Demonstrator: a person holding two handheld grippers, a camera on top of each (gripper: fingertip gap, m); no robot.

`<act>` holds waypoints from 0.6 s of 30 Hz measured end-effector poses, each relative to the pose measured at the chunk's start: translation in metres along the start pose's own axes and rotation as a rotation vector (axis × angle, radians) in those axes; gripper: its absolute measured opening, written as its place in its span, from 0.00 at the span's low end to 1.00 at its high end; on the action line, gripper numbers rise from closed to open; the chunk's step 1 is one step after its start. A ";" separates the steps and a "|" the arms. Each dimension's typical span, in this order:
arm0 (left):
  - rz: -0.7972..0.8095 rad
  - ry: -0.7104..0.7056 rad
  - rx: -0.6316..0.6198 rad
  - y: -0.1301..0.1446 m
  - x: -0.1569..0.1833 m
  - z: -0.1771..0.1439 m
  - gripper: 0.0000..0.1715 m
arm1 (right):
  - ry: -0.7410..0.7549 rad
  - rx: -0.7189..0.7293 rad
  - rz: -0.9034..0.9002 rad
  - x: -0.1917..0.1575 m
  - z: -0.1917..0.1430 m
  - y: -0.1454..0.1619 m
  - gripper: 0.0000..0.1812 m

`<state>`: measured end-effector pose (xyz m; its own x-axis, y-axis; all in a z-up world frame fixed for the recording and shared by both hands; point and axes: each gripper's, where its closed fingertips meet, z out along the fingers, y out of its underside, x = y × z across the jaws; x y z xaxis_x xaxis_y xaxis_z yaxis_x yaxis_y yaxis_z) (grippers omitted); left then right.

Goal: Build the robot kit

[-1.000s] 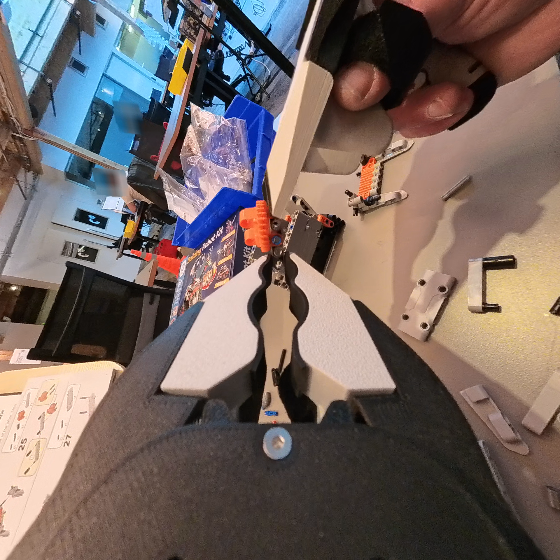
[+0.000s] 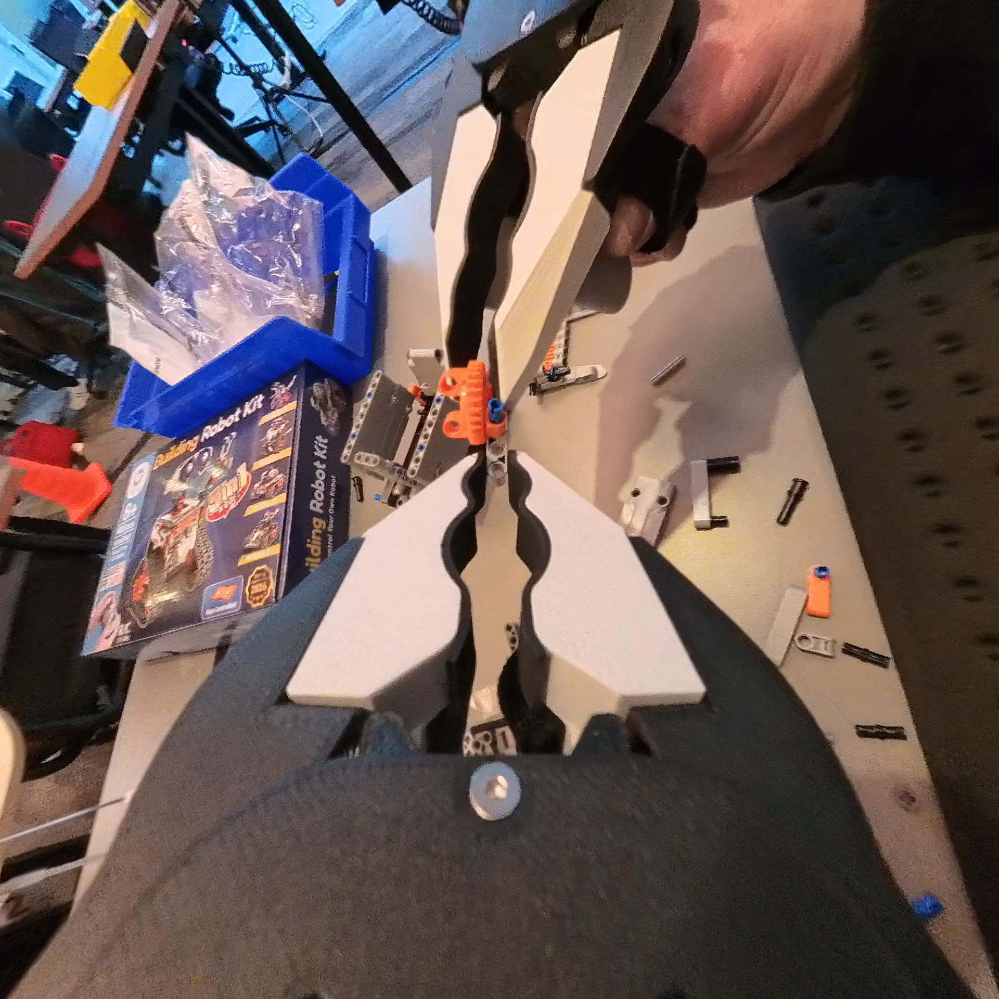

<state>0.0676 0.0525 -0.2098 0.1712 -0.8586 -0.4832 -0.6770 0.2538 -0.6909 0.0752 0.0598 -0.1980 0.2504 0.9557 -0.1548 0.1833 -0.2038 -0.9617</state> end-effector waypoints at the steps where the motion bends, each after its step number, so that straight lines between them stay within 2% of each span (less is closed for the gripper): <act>1: -0.004 0.012 0.012 0.000 0.000 -0.001 0.03 | -0.016 0.010 0.020 0.000 0.000 0.000 0.11; 5: -0.062 0.059 0.076 -0.007 -0.001 -0.009 0.03 | -0.079 0.057 0.089 -0.001 0.000 -0.002 0.09; 9: -0.095 0.102 0.116 -0.010 0.000 -0.015 0.03 | -0.077 0.046 0.064 -0.004 0.002 -0.001 0.08; 14: -0.152 0.142 0.194 -0.018 -0.003 -0.024 0.03 | -0.123 0.084 0.119 -0.009 0.004 -0.006 0.07; 18: -0.200 0.167 0.258 -0.026 -0.006 -0.032 0.03 | -0.201 0.164 0.208 -0.014 0.004 -0.015 0.07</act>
<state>0.0607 0.0369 -0.1715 0.1477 -0.9581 -0.2454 -0.4353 0.1598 -0.8860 0.0652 0.0507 -0.1826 0.0703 0.9234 -0.3774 -0.0119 -0.3775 -0.9259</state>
